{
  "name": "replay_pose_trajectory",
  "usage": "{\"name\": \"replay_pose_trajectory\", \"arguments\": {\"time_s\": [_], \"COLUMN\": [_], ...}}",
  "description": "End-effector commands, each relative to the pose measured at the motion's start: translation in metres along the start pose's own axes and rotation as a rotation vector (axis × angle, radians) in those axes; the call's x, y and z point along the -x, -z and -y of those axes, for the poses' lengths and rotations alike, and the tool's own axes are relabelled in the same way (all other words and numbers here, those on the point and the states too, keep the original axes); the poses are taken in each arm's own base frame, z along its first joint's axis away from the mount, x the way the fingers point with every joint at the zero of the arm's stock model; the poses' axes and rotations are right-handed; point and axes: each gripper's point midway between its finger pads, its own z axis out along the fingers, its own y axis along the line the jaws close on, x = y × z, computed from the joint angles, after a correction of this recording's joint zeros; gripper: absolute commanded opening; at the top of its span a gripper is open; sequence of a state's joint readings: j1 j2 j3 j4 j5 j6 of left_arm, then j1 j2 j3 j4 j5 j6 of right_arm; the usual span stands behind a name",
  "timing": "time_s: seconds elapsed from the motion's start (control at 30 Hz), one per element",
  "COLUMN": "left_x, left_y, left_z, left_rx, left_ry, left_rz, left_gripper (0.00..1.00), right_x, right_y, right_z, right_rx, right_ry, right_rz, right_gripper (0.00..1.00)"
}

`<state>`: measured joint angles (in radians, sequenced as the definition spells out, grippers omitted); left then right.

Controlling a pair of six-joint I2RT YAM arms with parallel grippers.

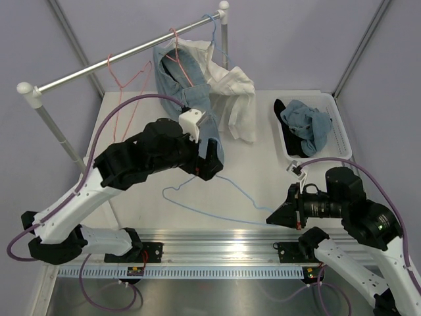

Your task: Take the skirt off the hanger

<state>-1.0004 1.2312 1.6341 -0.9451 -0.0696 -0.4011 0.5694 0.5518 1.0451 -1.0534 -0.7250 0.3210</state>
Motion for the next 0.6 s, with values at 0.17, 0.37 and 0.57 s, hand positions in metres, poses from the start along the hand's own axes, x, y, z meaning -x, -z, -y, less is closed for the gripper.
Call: {"name": "replay_pose_trajectory", "arguments": {"time_s": [0.17,0.37,0.57], "left_x": [0.048,0.036,-0.022], "left_y": [0.116,0.151,0.122], "left_z": [-0.015,-0.022,-0.031], "left_rx": [-0.017,-0.096,-0.097], "left_ry": [0.124,0.178,0.155], "left_rz": [0.39,0.55,0.389], "left_gripper": [0.99,0.99,0.99], "right_x": [0.053,0.115,0.163], "right_y": [0.016,0.016,-0.017], "right_z": [-0.032,-0.046,-0.053], "right_rx": [0.009,-0.033,-0.123], "right_ry": [0.089,0.128,0.209], "right_rz": [0.077,0.15,0.141], "right_gripper": [0.0,0.0,0.0]}}
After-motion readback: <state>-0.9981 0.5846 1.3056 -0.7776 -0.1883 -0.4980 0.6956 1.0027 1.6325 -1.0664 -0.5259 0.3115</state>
